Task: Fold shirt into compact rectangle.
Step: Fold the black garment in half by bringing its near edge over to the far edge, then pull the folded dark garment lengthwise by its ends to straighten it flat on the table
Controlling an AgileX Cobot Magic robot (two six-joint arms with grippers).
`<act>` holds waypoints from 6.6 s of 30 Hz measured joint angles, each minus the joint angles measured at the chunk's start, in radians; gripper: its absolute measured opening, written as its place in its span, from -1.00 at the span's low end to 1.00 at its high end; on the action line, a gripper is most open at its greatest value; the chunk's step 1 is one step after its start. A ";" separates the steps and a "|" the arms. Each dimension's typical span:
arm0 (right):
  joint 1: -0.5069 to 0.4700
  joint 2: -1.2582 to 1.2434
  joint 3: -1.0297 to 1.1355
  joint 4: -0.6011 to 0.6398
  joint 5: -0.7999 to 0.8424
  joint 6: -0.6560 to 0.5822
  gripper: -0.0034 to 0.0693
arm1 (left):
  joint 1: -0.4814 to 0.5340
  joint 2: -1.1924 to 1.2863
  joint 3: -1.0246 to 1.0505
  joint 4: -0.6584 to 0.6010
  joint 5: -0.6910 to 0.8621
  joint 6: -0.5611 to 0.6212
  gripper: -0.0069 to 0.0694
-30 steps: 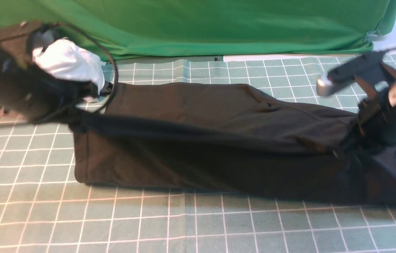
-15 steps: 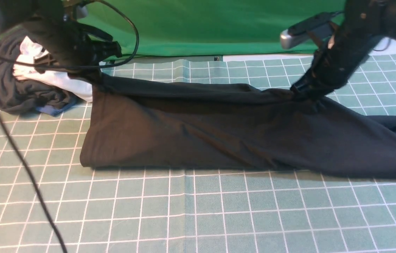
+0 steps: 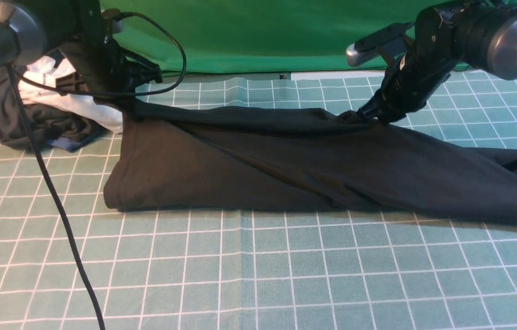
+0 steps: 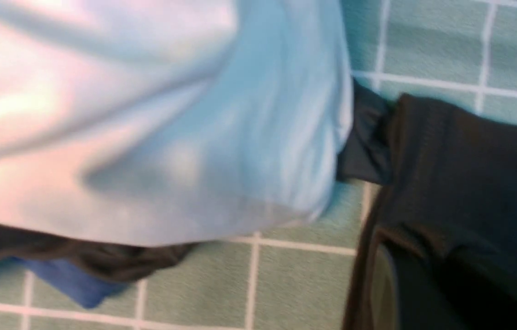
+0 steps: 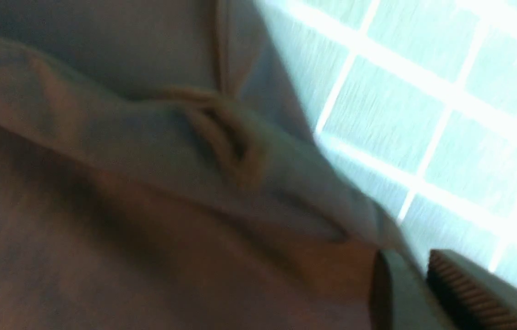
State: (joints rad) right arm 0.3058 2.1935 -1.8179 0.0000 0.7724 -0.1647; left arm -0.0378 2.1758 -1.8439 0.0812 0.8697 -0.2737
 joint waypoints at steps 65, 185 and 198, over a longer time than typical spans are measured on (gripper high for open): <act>-0.370 -0.182 0.183 0.186 0.313 -0.167 0.15 | -0.256 -0.017 -0.208 -0.242 0.339 0.362 -0.79; -0.377 -0.380 0.310 0.012 0.363 0.025 0.40 | -0.072 0.125 -0.058 -0.081 -0.125 0.199 0.37; -0.371 -0.380 0.310 0.041 0.294 0.006 0.27 | -0.072 0.153 -0.061 -0.053 -0.127 0.210 -0.72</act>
State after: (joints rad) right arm -0.0654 1.8134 -1.5078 0.0406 1.0666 -0.1588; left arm -0.1102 2.3285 -1.9050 0.0278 0.7426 -0.0635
